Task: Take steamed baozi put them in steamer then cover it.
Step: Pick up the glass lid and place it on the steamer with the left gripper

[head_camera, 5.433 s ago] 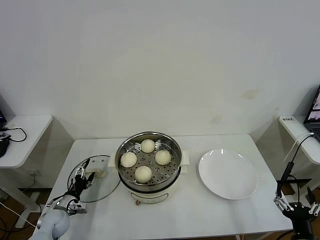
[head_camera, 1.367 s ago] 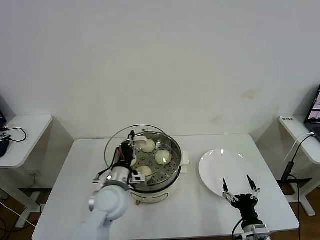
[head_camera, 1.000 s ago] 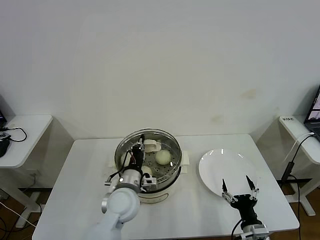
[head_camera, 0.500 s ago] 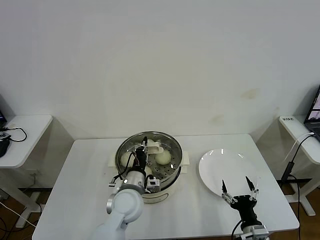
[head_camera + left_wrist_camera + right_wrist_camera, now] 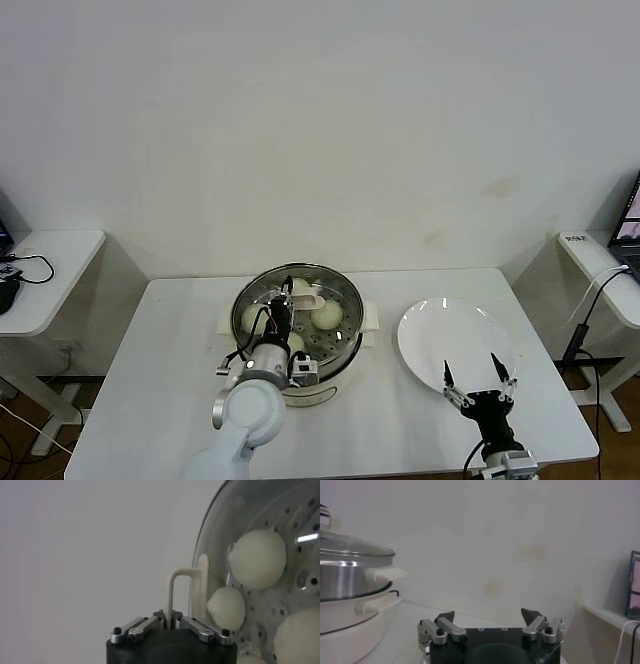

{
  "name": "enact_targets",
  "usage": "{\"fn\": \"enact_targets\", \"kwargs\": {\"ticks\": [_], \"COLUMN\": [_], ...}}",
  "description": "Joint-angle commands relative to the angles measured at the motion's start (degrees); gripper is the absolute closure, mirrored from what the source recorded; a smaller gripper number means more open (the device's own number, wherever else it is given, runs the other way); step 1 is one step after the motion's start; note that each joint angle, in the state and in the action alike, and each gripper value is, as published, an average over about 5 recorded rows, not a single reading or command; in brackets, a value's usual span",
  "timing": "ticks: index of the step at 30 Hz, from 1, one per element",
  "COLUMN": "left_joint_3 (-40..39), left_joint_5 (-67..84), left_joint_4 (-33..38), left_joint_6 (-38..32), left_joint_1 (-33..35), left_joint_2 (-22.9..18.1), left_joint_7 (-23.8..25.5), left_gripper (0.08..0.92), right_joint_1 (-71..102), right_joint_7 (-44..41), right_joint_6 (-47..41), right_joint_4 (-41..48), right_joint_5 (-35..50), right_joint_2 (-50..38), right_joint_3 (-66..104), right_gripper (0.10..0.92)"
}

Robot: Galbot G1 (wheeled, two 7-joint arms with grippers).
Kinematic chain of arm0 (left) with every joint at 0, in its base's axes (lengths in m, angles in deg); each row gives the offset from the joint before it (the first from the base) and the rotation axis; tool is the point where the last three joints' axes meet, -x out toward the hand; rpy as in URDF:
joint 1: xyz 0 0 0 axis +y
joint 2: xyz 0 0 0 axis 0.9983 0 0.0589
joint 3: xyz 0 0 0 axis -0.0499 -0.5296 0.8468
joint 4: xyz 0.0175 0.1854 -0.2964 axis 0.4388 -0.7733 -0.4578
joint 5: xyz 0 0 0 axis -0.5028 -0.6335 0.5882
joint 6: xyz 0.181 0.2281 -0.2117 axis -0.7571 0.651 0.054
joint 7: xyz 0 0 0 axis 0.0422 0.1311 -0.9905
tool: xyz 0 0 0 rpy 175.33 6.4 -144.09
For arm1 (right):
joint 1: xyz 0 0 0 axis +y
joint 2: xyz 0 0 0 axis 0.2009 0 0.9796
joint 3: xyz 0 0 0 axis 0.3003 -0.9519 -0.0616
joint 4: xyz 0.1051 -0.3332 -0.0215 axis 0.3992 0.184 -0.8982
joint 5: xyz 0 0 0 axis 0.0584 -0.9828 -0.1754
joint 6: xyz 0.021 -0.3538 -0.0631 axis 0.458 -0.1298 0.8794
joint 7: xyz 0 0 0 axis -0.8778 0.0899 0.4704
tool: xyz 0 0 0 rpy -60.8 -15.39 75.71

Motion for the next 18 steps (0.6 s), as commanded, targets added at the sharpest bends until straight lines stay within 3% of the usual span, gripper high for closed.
{"fn": "enact_targets", "kwargs": {"ticks": [1, 9, 18], "left_joint_3": [-0.03, 0.10, 0.62], "left_joint_5": [-0.23, -0.02, 0.93], "left_joint_4": [-0.23, 1.01, 7.06], "left_joint_6": [-0.19, -0.49, -0.87], "left_joint_1": [0.02, 0.74, 4.75], "left_joint_2": [-0.42, -0.48, 1.88], "left_joint_7": [-0.02, -0.28, -0.16], "left_gripper": [0.852, 0.817, 0.562], "right_joint_1": [0.02, 0.11, 0.34], "right_joint_7": [-0.07, -0.11, -0.12], "right_joint_6": [0.04, 0.06, 0.07], "right_joint_4": [-0.08, -0.10, -0.30], "right_joint_5": [0.00, 0.02, 0.03], "right_joint_2": [-0.02, -0.09, -0.13], "right_joint_3": [-0.04, -0.07, -0.06], "right_gripper": [0.203, 0.203, 0.203]}}
